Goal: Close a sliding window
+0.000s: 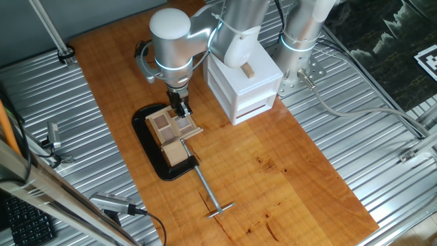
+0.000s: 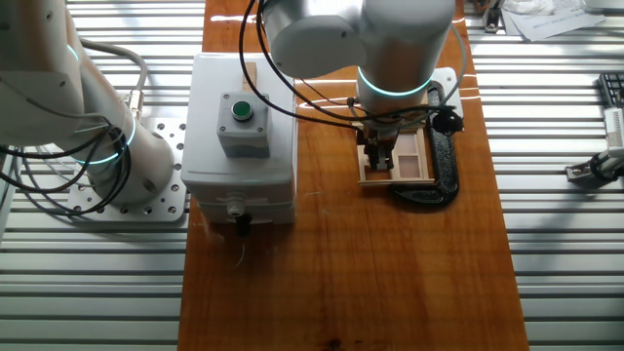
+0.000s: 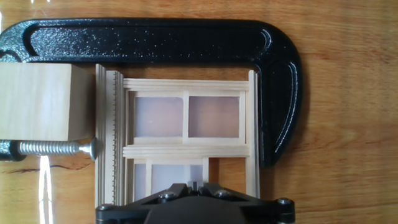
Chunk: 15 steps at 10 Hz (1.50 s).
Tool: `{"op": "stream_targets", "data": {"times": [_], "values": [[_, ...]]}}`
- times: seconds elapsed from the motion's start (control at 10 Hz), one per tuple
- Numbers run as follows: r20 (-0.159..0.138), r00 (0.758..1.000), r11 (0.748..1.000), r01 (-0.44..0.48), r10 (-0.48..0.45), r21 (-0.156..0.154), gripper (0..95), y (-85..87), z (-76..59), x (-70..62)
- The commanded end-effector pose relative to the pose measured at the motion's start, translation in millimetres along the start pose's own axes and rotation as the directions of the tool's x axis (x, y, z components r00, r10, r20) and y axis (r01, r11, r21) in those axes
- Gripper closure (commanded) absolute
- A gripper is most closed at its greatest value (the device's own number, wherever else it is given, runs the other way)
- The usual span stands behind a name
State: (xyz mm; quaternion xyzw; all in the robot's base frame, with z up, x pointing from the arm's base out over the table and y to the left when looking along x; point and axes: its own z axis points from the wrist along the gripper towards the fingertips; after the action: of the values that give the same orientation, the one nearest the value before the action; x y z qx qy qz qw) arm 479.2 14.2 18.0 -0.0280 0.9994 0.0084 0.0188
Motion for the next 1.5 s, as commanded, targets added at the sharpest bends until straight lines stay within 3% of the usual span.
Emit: {"op": "stream_targets", "data": {"times": [0.1, 1.5], "values": [[-0.002, 1.0, 1.0, 0.003, -0.003, 0.001, 95.0, -2.4, 0.8, 0.8], [-0.01, 1.0, 1.0, 0.016, -0.016, -0.002, 95.0, -9.3, 5.3, 0.8]]}}
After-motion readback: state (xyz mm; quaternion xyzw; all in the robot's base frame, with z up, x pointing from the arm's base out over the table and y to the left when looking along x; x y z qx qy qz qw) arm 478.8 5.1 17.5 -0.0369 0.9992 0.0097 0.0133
